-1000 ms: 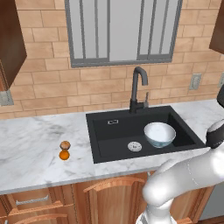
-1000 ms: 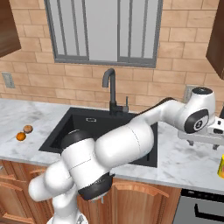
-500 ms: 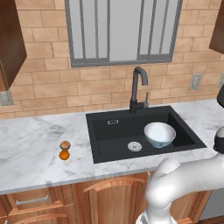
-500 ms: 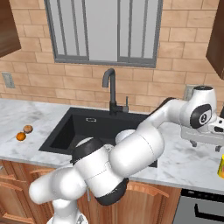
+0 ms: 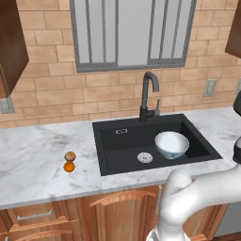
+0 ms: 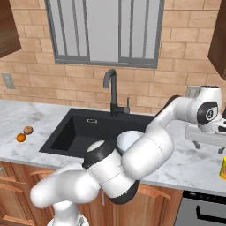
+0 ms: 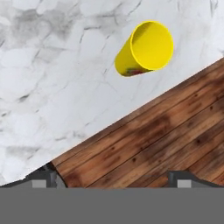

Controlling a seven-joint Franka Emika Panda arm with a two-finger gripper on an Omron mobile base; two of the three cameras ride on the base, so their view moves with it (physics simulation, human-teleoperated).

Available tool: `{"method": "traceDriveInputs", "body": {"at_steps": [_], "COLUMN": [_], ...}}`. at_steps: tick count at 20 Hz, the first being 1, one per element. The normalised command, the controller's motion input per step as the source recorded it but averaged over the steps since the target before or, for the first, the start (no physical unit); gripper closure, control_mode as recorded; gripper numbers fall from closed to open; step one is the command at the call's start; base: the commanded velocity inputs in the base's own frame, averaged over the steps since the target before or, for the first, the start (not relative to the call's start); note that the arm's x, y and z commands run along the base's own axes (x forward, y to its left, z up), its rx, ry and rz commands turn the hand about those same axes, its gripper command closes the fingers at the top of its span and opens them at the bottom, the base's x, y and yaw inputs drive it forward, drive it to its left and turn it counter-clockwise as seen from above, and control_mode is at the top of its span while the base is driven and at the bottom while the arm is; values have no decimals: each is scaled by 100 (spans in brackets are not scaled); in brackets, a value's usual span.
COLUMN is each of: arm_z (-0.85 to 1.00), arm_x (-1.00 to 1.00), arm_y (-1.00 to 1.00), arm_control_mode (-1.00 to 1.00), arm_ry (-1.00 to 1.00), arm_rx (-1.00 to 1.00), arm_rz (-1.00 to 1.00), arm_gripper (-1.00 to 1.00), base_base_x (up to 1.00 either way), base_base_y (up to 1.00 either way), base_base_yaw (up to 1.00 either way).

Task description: Remove the tangerine and tangerine from the sink. Then move the bowl and cup from the counter to the sink for washing.

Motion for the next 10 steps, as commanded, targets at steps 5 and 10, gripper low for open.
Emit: {"method": "traceDriveInputs", "body": {"at_steps": [5, 10], "arm_z": [0, -1], "arm_x": [3, 3], "arm_y": [-10, -11], "arm_control_mode": [-100, -100], "arm_ry": [7, 2], "arm_rx": [8, 6], "arm_rz": [-1, 0], "arm_gripper": [-100, -100], "base_base_x": [0, 0], "base_base_y": [0, 0], "base_base_yaw": [0, 0]}}
